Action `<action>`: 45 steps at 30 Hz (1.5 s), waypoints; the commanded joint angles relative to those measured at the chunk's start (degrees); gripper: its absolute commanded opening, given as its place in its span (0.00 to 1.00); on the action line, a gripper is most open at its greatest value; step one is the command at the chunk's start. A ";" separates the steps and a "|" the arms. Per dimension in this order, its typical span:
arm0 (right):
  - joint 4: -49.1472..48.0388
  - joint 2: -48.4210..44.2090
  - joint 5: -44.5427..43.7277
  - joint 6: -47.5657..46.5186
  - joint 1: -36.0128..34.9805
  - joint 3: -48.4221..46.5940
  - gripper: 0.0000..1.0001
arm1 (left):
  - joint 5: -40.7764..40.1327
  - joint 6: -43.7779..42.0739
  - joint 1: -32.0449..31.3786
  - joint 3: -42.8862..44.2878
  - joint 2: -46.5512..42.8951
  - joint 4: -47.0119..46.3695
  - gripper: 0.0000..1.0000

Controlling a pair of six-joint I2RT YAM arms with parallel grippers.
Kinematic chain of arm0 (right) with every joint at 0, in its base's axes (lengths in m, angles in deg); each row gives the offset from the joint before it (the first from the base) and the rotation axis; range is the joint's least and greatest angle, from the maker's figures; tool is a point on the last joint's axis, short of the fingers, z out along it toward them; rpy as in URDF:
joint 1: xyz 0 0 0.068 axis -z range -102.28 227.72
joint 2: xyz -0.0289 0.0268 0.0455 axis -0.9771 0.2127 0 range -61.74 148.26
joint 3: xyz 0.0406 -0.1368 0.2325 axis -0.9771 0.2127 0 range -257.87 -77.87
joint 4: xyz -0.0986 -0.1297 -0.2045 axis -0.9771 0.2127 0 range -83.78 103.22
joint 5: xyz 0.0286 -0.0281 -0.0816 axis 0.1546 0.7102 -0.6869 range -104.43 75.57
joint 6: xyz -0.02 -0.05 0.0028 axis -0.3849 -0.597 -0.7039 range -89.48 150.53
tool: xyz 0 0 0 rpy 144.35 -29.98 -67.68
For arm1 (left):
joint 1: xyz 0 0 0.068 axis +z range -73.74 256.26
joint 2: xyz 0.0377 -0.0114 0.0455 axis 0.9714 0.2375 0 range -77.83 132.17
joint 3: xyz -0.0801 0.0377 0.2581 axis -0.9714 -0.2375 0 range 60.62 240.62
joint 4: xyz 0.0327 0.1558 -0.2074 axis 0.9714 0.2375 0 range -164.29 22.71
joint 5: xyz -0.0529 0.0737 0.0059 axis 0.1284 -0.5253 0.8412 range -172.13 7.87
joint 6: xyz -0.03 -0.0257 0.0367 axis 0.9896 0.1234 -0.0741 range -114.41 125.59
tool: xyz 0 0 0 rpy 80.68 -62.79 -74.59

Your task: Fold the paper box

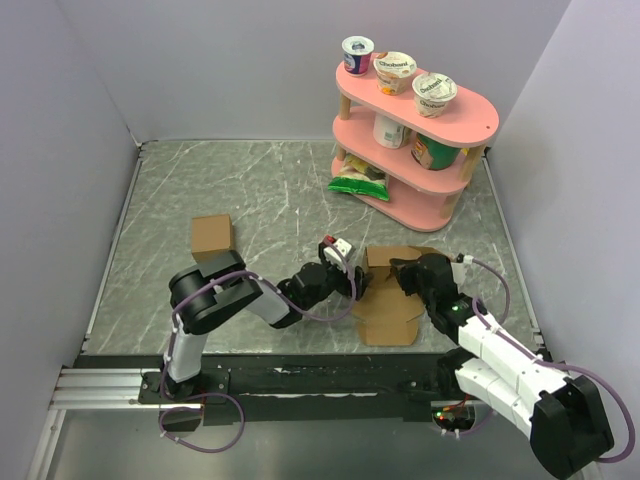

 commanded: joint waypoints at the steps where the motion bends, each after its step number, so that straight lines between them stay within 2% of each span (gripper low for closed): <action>1: 7.17 1.80 -0.42 0.05 -0.29 1.36 0.00 | -11.28 -4.16 -1.52 2.67 2.19 -5.35 0.87; 5: 7.08 2.24 -0.33 0.23 -0.38 1.27 0.00 | -21.31 -8.20 -4.42 3.73 3.77 -7.37 0.76; 8: 6.64 2.68 -0.24 0.41 -0.56 1.27 0.00 | -27.02 -10.84 -6.00 4.78 5.88 -10.36 0.78; 10: 6.56 2.95 0.02 0.76 -0.56 1.18 0.00 | -28.71 -12.16 -6.44 5.92 7.20 -11.41 0.75; 11: 6.56 3.03 0.02 0.85 -0.65 1.18 0.00 | -29.67 -12.17 -6.62 6.27 7.46 -11.07 0.67; 15: 6.91 2.60 -0.15 1.20 -0.65 1.53 0.00 | -32.92 -11.99 -6.54 7.86 8.34 -10.19 0.54; 22: 7.17 2.51 -0.50 1.64 -0.73 1.54 0.00 | -33.28 -12.96 -6.62 8.64 9.57 -10.98 0.55; 24: 7.09 2.95 -0.33 1.55 -0.73 1.45 0.00 | -33.46 -13.31 -6.71 9.18 10.45 -11.33 0.60; 25: 6.91 3.03 -0.24 1.46 -0.73 1.36 0.00 | -33.46 -13.22 -6.71 9.53 10.63 -11.24 0.69; 26: 6.91 3.03 -0.24 1.46 -0.73 1.45 0.00 | -33.46 -13.05 -6.62 9.79 10.72 -11.16 0.71; 29: 6.82 2.95 -0.33 1.64 -0.82 1.54 0.00 | -34.07 -12.78 -6.71 11.02 11.59 -10.19 0.73; 30: 7.17 2.86 -0.42 1.64 -0.82 1.45 0.00 | -34.34 -13.13 -6.62 11.46 11.86 -10.36 0.71; 31: 7.35 2.86 -0.50 1.72 -0.82 1.45 0.00 | -34.77 -13.48 -6.71 11.64 12.12 -10.45 0.58; 34: 7.96 2.25 -1.03 1.99 -0.73 1.45 0.00 | -35.57 -14.27 -6.54 11.29 12.39 -11.06 0.34; 40: 9.28 0.66 -2.43 2.52 -0.73 1.89 0.00 | -37.41 -19.63 -6.62 10.06 12.83 -14.40 0.18; 45: 12.53 -0.22 -3.93 2.52 -0.73 1.01 0.00 | -38.99 -22.71 -6.62 8.74 12.91 -16.60 0.15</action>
